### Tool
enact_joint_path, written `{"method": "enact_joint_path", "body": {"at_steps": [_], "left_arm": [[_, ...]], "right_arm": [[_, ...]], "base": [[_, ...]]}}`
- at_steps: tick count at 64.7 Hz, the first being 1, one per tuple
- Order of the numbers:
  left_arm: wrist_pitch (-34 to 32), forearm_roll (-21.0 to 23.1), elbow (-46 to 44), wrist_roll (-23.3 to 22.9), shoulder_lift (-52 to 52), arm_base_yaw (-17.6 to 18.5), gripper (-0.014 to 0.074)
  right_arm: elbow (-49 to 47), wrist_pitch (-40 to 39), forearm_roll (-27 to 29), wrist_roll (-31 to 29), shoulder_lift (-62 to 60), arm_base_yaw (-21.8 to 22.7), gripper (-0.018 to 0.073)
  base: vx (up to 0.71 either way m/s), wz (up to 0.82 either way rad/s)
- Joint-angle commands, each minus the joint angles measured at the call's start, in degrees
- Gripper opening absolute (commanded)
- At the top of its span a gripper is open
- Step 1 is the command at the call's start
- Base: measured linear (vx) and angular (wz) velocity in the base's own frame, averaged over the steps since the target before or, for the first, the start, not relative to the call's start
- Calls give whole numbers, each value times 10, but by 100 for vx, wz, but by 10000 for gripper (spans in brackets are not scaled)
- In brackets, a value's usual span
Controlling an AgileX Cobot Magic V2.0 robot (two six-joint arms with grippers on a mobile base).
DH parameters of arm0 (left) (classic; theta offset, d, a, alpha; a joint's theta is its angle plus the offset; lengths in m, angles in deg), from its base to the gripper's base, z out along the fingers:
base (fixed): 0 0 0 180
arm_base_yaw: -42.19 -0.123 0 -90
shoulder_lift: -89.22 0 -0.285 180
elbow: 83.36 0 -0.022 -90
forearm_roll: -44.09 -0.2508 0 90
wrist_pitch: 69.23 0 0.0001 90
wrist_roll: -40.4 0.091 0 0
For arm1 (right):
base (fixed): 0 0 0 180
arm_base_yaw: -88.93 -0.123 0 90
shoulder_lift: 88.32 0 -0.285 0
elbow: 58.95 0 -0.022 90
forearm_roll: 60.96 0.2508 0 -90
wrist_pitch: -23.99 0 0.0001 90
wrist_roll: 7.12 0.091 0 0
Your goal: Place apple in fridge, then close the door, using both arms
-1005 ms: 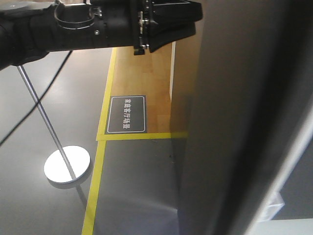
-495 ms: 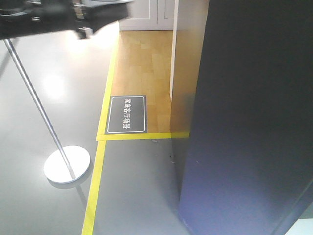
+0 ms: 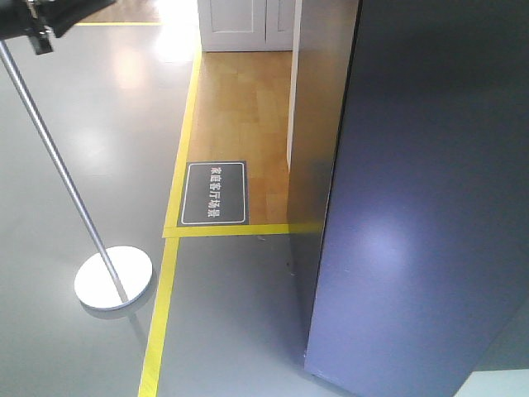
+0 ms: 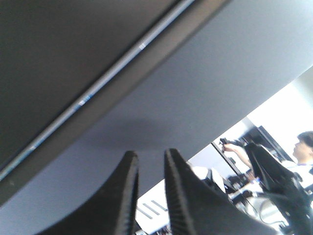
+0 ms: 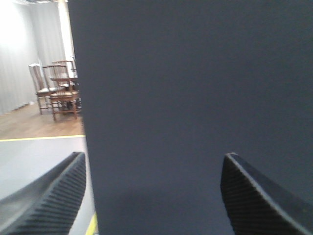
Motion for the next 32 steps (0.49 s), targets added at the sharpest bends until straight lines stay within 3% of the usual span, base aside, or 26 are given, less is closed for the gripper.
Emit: {"method": "enact_joint_path", "body": {"at_steps": [1, 11, 21, 32], "left_arm": [[21, 57, -18, -3, 28, -16, 62], [6, 49, -18, -2, 28, -41, -8], [-16, 13, -18, -2, 28, -61, -7], [-25, -21, -18, -2, 28, -65, -7]], "right_arm": [[-45, -67, 1, -4, 34, 3, 559], [-72, -112, 10, -4, 86, 3, 559], [-89, -164, 42, -7, 134, 3, 559], [-131, -162, 47, -9, 184, 3, 559]], "base": [[0, 0], [0, 0], [0, 0], [0, 0]]}}
